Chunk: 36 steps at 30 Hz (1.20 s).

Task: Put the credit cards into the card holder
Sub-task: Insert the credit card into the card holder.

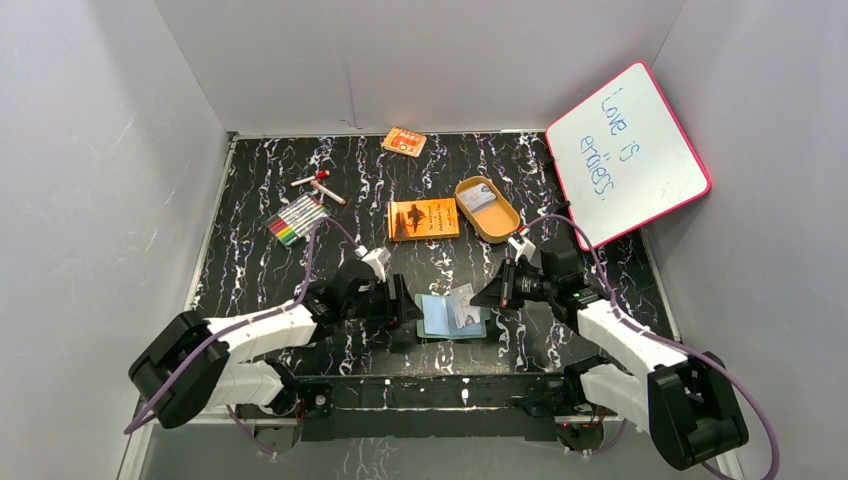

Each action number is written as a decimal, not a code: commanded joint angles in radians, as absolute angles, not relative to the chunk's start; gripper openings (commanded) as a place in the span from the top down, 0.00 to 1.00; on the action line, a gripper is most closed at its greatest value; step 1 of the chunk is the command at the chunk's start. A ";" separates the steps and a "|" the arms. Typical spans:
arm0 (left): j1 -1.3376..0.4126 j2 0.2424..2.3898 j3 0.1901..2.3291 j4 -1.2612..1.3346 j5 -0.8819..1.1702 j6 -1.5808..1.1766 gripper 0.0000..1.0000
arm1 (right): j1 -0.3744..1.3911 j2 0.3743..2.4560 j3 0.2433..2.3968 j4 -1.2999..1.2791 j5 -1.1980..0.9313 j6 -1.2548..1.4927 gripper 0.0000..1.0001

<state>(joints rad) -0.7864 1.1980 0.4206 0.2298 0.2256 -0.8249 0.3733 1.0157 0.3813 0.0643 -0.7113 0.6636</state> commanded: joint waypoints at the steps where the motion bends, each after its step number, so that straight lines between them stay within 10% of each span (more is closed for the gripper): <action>1: -0.782 1.263 0.441 0.294 0.259 -0.829 0.35 | 0.370 1.062 0.364 0.191 -0.689 0.705 1.00; 36: -0.781 1.393 0.420 0.394 0.286 -0.834 0.92 | 0.450 1.322 0.336 0.359 -0.603 0.762 1.00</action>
<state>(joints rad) -0.7853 1.3899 0.4194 0.3679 0.2646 -0.8413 0.4362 1.3186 0.3344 0.3019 -0.6247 0.7513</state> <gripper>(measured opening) 0.099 0.011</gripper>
